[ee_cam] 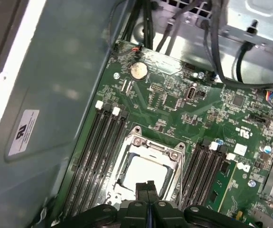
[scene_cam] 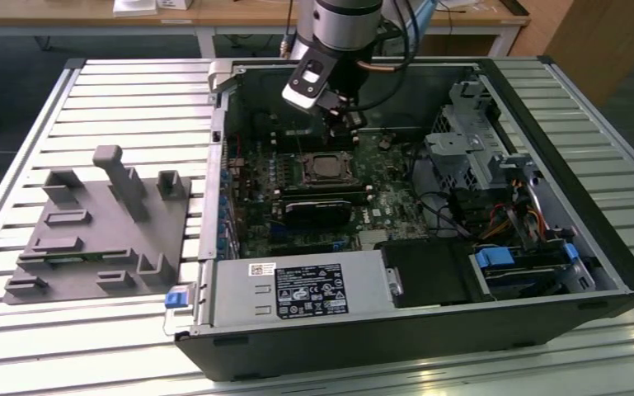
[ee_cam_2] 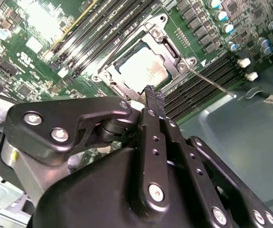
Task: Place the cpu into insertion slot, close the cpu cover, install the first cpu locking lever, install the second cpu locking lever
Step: 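Install the first cpu locking lever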
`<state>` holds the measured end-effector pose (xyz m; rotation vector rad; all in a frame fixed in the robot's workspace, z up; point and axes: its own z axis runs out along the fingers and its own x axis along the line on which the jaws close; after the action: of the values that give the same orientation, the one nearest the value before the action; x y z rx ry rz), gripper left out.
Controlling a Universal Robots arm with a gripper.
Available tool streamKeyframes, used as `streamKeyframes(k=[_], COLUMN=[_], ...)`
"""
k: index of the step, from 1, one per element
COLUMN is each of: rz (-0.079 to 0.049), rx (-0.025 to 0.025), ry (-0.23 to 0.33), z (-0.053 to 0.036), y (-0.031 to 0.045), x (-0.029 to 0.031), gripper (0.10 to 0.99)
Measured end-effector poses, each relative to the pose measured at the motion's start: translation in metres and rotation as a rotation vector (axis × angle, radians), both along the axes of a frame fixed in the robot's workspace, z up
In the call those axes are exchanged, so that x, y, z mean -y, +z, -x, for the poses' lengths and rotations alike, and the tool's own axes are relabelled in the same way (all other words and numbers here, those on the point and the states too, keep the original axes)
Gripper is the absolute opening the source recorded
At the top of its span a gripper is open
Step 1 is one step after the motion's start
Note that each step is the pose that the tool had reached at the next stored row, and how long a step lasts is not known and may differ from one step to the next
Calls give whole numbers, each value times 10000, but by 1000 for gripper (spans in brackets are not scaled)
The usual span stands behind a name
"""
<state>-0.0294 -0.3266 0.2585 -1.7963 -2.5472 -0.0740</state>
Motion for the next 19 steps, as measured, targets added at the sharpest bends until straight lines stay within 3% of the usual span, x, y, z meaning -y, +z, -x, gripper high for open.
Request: streamKeyframes(k=[10,19], rz=[0,0], rx=[0,0], ry=[938,2197], z=[0,0], y=[0,0], x=[0,0], gripper=[106,106])
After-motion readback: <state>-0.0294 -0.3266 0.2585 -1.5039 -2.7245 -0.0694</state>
